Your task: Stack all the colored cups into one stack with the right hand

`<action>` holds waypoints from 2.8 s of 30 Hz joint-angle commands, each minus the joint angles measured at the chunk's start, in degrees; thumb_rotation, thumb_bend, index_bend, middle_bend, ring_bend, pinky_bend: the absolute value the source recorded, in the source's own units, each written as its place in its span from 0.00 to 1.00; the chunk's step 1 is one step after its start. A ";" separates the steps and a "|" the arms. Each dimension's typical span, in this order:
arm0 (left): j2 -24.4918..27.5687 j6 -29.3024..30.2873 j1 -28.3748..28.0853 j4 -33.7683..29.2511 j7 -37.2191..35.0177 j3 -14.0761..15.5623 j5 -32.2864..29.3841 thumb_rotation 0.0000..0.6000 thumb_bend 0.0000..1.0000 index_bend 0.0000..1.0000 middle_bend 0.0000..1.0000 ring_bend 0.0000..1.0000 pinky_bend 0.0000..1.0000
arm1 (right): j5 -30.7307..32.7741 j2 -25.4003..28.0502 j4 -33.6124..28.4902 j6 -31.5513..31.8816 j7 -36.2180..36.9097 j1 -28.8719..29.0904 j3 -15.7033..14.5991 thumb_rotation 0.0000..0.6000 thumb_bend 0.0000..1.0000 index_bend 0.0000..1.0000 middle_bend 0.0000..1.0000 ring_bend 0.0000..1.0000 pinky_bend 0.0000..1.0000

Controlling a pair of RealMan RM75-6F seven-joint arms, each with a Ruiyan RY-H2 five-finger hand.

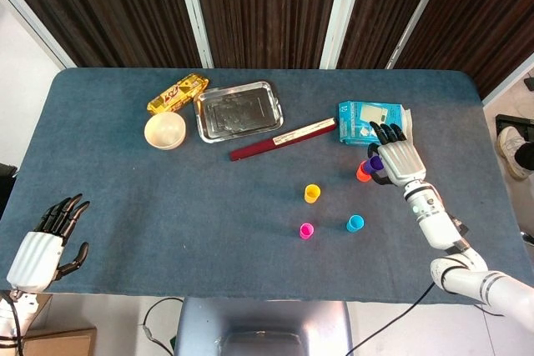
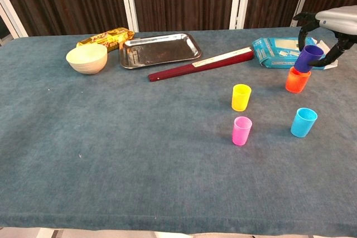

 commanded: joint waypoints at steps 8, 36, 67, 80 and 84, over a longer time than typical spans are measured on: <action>0.00 -0.24 -0.12 0.06 -0.14 -0.10 -0.27 1.00 0.47 0.00 0.00 0.00 0.12 | 2.55 -1.29 0.72 -1.98 -4.00 1.11 -1.00 1.00 0.41 0.37 0.01 0.00 0.00; 0.01 0.25 -0.03 -0.07 -0.26 0.04 0.10 1.00 0.47 0.00 0.00 0.00 0.12 | -15.30 7.10 -20.57 9.89 0.06 -4.81 -9.13 1.00 0.41 0.24 0.00 0.00 0.00; 0.77 0.17 0.06 0.18 -1.17 -0.21 -0.55 1.00 0.47 0.00 0.00 0.00 0.12 | 6.66 -10.14 -5.07 -5.99 -12.07 9.68 -2.31 1.00 0.41 0.66 0.05 0.00 0.00; 0.58 -0.27 -0.07 0.07 -0.27 -0.02 -0.40 1.00 0.47 0.00 0.00 0.00 0.12 | 7.38 1.19 -14.67 1.40 -9.62 6.27 0.89 1.00 0.41 0.67 0.06 0.00 0.00; 0.36 -0.40 -0.07 -0.19 0.57 0.14 -0.22 1.00 0.47 0.00 0.00 0.00 0.12 | 9.07 5.63 -14.66 1.28 -11.20 4.81 -0.14 1.00 0.41 0.67 0.06 0.00 0.00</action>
